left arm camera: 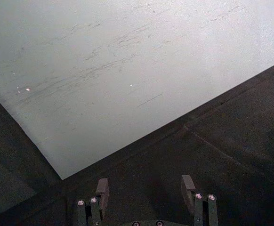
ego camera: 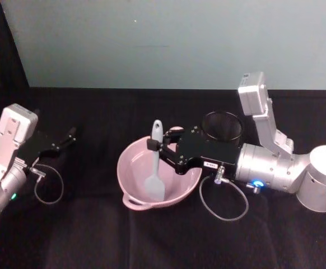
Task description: Use the one hand to pick up the spoon and stir the clear water in the bowl.
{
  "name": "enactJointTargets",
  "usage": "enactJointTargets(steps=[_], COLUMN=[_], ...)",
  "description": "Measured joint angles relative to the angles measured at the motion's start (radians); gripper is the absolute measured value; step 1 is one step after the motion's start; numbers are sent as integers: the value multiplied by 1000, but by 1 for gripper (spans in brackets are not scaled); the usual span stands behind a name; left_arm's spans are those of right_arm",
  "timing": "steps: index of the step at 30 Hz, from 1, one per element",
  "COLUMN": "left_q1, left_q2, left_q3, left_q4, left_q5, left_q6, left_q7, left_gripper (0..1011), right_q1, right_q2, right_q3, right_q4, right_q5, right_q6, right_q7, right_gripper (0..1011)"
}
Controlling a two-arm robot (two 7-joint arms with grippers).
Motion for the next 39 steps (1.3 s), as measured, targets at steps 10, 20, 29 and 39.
enactJointTargets(steps=[10, 20, 29, 39], left_q1=[0, 0, 0, 0], left_q2=[0, 0, 0, 0], left_q3=[0, 0, 0, 0], left_q4=[0, 0, 0, 0], left_q5=[0, 0, 0, 0], left_q6=[0, 0, 0, 0], left_q7=[0, 0, 0, 0], left_gripper=[1011, 1011, 1011, 1011], right_q1=[35, 60, 84, 89], right_q2=[-54, -137, -200, -198], right_q3=[-22, -24, 3, 39], right_q4=[55, 156, 267, 287], right_q5=[17, -32, -91, -139], right_q6=[21, -74, -162, -183], right_q7=[0, -48, -95, -132], right_gripper=[118, 118, 118, 118])
